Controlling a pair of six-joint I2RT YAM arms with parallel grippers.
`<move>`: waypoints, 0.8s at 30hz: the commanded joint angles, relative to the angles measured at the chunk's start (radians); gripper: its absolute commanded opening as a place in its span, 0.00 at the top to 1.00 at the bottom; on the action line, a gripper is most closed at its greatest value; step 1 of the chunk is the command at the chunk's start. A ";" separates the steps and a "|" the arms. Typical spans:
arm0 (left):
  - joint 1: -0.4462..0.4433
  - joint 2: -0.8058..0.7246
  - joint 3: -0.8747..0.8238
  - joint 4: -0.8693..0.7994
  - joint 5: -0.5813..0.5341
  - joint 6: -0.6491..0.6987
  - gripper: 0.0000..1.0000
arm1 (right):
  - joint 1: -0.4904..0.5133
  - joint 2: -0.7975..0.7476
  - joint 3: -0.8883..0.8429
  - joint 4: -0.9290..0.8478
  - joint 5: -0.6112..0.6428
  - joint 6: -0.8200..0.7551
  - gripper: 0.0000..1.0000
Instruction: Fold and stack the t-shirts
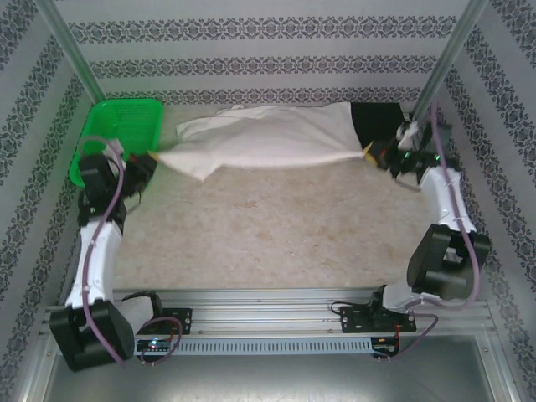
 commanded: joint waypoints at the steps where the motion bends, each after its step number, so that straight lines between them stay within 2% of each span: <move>1: -0.004 -0.233 -0.074 -0.191 -0.087 0.100 1.00 | -0.007 -0.176 -0.158 -0.065 0.059 -0.098 1.00; 5: -0.002 -0.464 -0.130 -0.516 -0.189 0.126 1.00 | -0.014 -0.321 -0.289 -0.204 0.129 -0.092 1.00; 11: -0.004 -0.605 -0.158 -0.854 -0.326 0.071 1.00 | -0.020 -0.464 -0.411 -0.388 0.285 -0.040 1.00; 17: -0.013 -0.528 -0.134 -0.968 -0.414 0.006 1.00 | -0.030 -0.493 -0.451 -0.529 0.433 0.005 1.00; 21: -0.013 -0.480 -0.126 -0.978 -0.485 -0.016 1.00 | -0.031 -0.472 -0.443 -0.482 0.426 0.017 1.00; 24: -0.013 -0.405 -0.114 -0.907 -0.502 -0.002 1.00 | -0.030 -0.411 -0.419 -0.436 0.413 0.007 1.00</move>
